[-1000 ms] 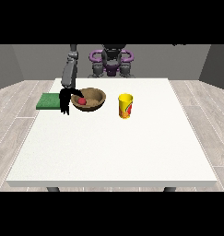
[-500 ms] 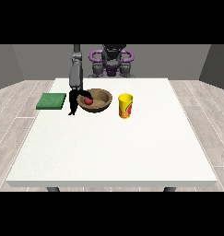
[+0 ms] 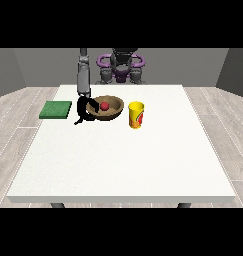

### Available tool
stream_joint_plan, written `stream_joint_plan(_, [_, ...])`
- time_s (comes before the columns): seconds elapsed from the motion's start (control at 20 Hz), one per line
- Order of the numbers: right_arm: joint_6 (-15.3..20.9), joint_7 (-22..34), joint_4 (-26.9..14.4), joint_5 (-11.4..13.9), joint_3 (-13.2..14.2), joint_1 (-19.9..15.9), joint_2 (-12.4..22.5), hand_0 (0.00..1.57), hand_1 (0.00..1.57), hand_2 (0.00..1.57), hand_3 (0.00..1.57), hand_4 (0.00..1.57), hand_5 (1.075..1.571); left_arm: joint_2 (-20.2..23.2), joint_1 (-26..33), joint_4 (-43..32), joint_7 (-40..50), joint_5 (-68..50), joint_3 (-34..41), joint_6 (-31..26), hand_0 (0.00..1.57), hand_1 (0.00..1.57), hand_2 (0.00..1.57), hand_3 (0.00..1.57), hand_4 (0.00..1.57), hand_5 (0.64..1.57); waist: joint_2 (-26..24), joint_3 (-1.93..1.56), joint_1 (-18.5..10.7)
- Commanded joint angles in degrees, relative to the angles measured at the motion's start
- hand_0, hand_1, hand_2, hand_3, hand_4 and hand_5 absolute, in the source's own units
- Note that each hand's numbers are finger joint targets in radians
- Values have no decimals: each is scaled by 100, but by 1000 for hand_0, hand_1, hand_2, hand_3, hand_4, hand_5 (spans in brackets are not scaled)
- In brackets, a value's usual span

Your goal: Pick the cup and pour the ball into the bowl, then pick the bowl and place it on the pad

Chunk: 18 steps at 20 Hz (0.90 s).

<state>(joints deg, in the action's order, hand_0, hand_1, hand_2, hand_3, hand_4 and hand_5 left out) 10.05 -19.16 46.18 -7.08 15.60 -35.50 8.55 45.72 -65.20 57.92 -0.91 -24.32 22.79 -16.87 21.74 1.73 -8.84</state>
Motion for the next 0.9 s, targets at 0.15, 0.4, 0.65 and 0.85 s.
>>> stream_joint_plan(0.15, [625,1556,43,916,-729,-34,366,1571,1571,1571,1571,1167,1473,72,373,-665,-408,152,118,-134,0,0,0,0,0,1546,-337,-153,356])
stream_joint_plan(0.4, [397,3193,573,1079,-1054,-565,710,1571,1571,1571,1571,1263,1464,289,989,-1510,-751,185,343,-507,0,0,0,0,0,1547,-949,-149,737])
stream_joint_plan(0.65, [-28,3276,827,818,-907,-485,846,1571,1571,1571,1571,1259,1486,939,1189,-1924,-1168,126,745,-749,0,0,0,0,0,1541,-682,-166,1175])
stream_joint_plan(0.85, [-166,3357,708,785,-819,-774,963,1571,1571,1571,1571,1300,1492,1032,1180,-1874,-1264,155,670,-873,0,0,0,0,0,1539,-436,-171,1056])
